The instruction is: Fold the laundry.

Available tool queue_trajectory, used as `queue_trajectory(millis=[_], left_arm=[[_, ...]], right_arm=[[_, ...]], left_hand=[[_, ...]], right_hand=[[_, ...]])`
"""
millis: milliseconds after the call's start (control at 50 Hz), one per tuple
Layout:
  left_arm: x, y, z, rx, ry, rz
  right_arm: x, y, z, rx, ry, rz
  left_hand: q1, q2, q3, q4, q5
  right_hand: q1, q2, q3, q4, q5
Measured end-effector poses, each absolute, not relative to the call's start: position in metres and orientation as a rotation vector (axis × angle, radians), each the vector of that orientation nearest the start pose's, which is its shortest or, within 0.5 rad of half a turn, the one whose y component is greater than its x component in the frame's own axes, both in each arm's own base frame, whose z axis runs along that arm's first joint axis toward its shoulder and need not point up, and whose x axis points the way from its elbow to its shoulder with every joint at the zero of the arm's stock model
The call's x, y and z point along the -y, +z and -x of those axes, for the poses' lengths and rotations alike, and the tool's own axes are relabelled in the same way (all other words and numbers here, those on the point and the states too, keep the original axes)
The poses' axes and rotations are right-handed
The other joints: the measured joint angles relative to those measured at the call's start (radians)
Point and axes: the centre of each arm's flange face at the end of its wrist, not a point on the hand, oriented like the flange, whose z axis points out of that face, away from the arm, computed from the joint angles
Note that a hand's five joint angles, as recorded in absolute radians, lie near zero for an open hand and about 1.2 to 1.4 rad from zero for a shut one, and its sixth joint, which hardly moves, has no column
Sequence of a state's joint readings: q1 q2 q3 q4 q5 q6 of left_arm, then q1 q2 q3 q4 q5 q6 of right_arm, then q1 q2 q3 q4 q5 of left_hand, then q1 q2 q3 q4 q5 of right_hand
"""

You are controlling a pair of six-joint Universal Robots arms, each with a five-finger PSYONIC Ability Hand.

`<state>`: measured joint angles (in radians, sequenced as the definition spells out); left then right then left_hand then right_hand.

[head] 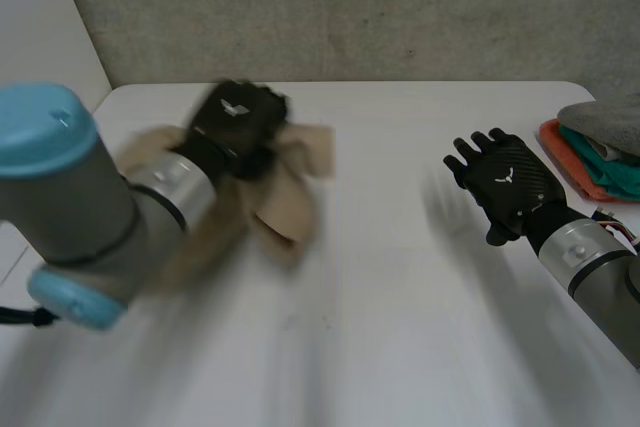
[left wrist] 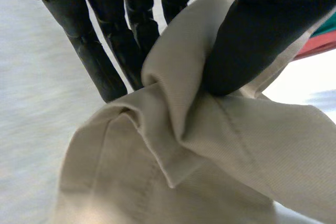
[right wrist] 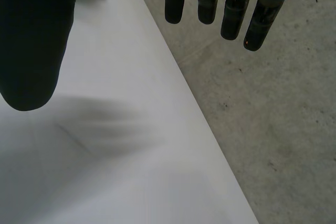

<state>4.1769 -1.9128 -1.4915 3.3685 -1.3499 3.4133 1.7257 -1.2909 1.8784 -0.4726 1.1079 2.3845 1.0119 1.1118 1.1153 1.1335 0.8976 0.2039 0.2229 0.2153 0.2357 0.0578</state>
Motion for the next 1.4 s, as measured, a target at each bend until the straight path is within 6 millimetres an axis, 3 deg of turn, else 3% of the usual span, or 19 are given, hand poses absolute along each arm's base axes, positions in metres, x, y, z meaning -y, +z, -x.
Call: queue_trajectory(millis=[20, 40, 60, 100, 120, 200, 280, 340, 420, 560, 680, 920, 1200, 1240, 1300, 1320, 1360, 1380, 1400], left_arm=[[0.237, 0.233, 0.326, -2.239, -2.366, -1.285], [0.226, 0.226, 0.333, -2.264, -2.344, -1.343], [0.226, 0.226, 0.333, -2.264, -2.344, -1.343], [0.213, 0.217, 0.341, -2.293, -2.308, -1.412], [0.202, 0.210, 0.348, -2.310, -2.278, -1.453], [0.196, 0.207, 0.352, -2.310, -2.260, -1.435], [0.208, 0.222, 0.341, -2.270, -2.293, -1.292], [0.227, 0.238, 0.318, -2.230, -2.302, -1.107], [0.239, 0.241, 0.293, -2.237, -2.240, -0.973], [0.245, 0.222, 0.253, -2.311, -2.036, -0.805], [0.246, 0.205, 0.234, -2.354, -1.918, -0.732], [0.242, 0.180, 0.230, -2.440, -1.802, -0.743], [0.217, 0.170, 0.254, -2.460, -1.802, -0.883], [0.216, 0.165, 0.258, -2.467, -1.789, -0.907], [0.216, 0.160, 0.262, -2.470, -1.781, -0.926], [0.216, 0.158, 0.263, -2.469, -1.780, -0.930], [0.218, 0.157, 0.265, -2.465, -1.783, -0.933], [0.220, 0.156, 0.266, -2.462, -1.785, -0.935], [0.221, 0.155, 0.267, -2.459, -1.787, -0.936]], right_arm=[[0.287, 0.173, -0.219, -1.877, -2.142, 1.461], [0.287, 0.174, -0.218, -1.887, -2.146, 1.456], [0.287, 0.174, -0.218, -1.887, -2.146, 1.456], [0.288, 0.174, -0.218, -1.898, -2.150, 1.451], [0.288, 0.174, -0.217, -1.909, -2.154, 1.444], [0.290, 0.175, -0.216, -1.927, -2.162, 1.422], [0.292, 0.180, -0.215, -1.946, -2.166, 1.352], [0.291, 0.189, -0.214, -1.965, -2.135, 1.242], [0.285, 0.193, -0.214, -2.009, -2.039, 1.134], [0.271, 0.191, -0.216, -2.083, -1.860, 1.056], [0.262, 0.188, -0.223, -2.088, -1.800, 1.076], [0.244, 0.173, -0.249, -2.034, -1.706, 1.170], [0.258, 0.159, -0.282, -1.967, -1.650, 1.250], [0.259, 0.156, -0.288, -1.960, -1.630, 1.271], [0.260, 0.152, -0.294, -1.960, -1.596, 1.302], [0.259, 0.150, -0.295, -1.964, -1.577, 1.318], [0.258, 0.148, -0.297, -1.972, -1.547, 1.344], [0.257, 0.146, -0.298, -1.979, -1.521, 1.366], [0.257, 0.145, -0.299, -1.983, -1.506, 1.380]], left_hand=[[0.000, 0.000, 0.000, 0.000, 0.000], [-0.422, -0.358, -0.352, -0.376, -0.369], [-0.422, -0.358, -0.352, -0.376, -0.369], [-0.636, -0.548, -0.539, -0.568, -0.560], [-0.826, -0.878, -0.876, -0.898, -0.838], [-0.826, -0.908, -0.905, -0.932, -0.853], [-0.826, -0.908, -0.905, -0.932, -0.853], [-0.826, -0.908, -0.905, -0.932, -0.853], [-0.826, -0.908, -0.905, -0.932, -0.853], [-0.826, -0.908, -0.905, -0.932, -0.853], [-0.824, -0.908, -0.905, -0.932, -0.853], [-0.799, -0.882, -0.895, -0.917, -0.849], [-0.635, -0.739, -0.749, -0.763, -0.699], [-0.436, -0.551, -0.556, -0.579, -0.518], [-0.436, -0.551, -0.556, -0.579, -0.518], [-0.104, -0.242, -0.249, -0.263, -0.209], [0.087, -0.049, -0.069, -0.082, -0.028], [0.087, -0.049, -0.069, -0.082, -0.028], [0.150, 0.042, 0.033, 0.022, 0.069]], right_hand=[[0.000, 0.000, 0.000, 0.000, 0.000], [0.000, 0.000, 0.000, 0.000, 0.000], [0.000, 0.000, 0.000, 0.000, 0.000], [0.000, 0.000, 0.000, 0.000, 0.000], [0.000, 0.000, 0.000, 0.000, 0.000], [0.000, 0.000, 0.000, 0.000, 0.000], [0.000, 0.000, 0.000, 0.000, 0.000], [0.000, 0.000, 0.000, 0.000, 0.000], [0.000, 0.000, 0.000, 0.000, 0.000], [0.000, 0.000, 0.000, 0.000, 0.000], [0.000, 0.000, 0.000, 0.000, 0.000], [0.000, 0.000, 0.000, 0.000, 0.000], [0.000, 0.000, 0.000, 0.000, 0.000], [0.000, 0.000, 0.000, 0.000, 0.000], [0.001, 0.001, 0.001, 0.001, 0.001], [0.027, 0.042, 0.044, 0.026, 0.038], [0.059, 0.070, 0.078, 0.058, 0.068], [0.286, 0.353, 0.342, 0.318, 0.310], [0.360, 0.455, 0.454, 0.418, 0.401]])
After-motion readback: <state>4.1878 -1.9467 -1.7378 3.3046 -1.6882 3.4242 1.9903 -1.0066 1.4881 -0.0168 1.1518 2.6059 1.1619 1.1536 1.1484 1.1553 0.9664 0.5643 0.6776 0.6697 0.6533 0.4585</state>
